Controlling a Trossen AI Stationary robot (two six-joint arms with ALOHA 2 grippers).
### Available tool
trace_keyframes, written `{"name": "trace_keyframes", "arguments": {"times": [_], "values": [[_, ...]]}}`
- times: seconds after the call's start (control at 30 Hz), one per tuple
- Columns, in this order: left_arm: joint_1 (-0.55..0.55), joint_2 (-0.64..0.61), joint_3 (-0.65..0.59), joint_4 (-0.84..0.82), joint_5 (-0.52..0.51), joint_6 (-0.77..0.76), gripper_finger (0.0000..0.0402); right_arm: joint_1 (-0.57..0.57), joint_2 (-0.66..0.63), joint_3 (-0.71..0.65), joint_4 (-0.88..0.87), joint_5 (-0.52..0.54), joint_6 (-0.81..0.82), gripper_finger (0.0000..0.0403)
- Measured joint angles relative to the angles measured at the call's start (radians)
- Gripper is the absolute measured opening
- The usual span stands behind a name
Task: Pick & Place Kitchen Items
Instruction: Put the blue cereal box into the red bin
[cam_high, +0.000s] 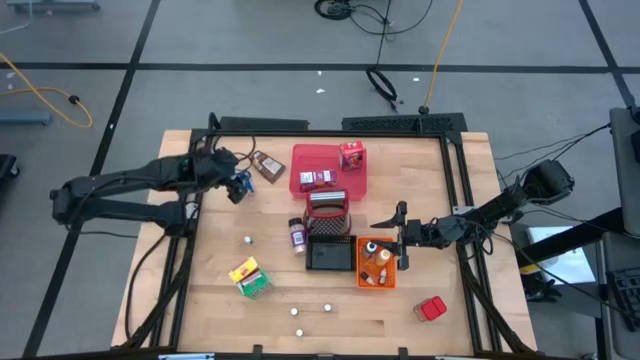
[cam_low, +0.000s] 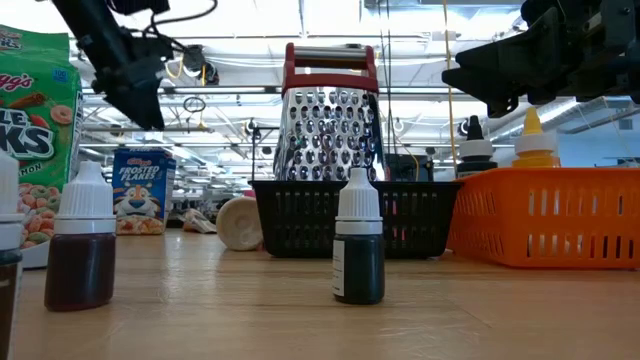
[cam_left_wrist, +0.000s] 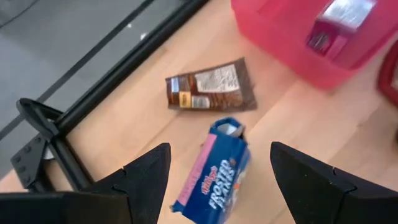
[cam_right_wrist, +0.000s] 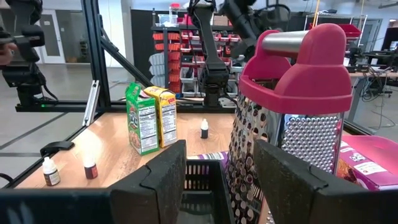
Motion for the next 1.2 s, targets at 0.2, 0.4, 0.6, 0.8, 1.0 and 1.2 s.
{"name": "trace_keyframes", "arguments": {"times": [0.2,0.4,0.6,0.8,1.0,1.2], "values": [[0.084,0.052,0.0,-0.039,0.053,0.091,0.0273,0.0,0.0,0.0,0.0,-0.026,0.007,0.0183],[0.141,0.095,0.0,-0.047,0.146,0.181,0.0273,0.0,0.0,0.0,0.007,-0.05,0.006,0.0183],[0.181,0.154,0.0,-0.051,0.207,0.223,0.0273,0.0,0.0,0.0,0.007,-0.05,0.005,0.0183],[0.212,0.228,0.0,-0.053,0.212,0.261,0.0273,0.0,0.0,0.0,0.007,-0.05,0.006,0.0183],[0.221,0.27,0.0,-0.051,0.217,0.262,0.0273,0.0,0.0,0.0,0.007,-0.05,0.007,0.0183],[0.221,0.273,0.0,-0.051,0.279,0.266,0.0242,0.0,0.0,0.0,0.007,-0.05,0.007,0.0183]]}}
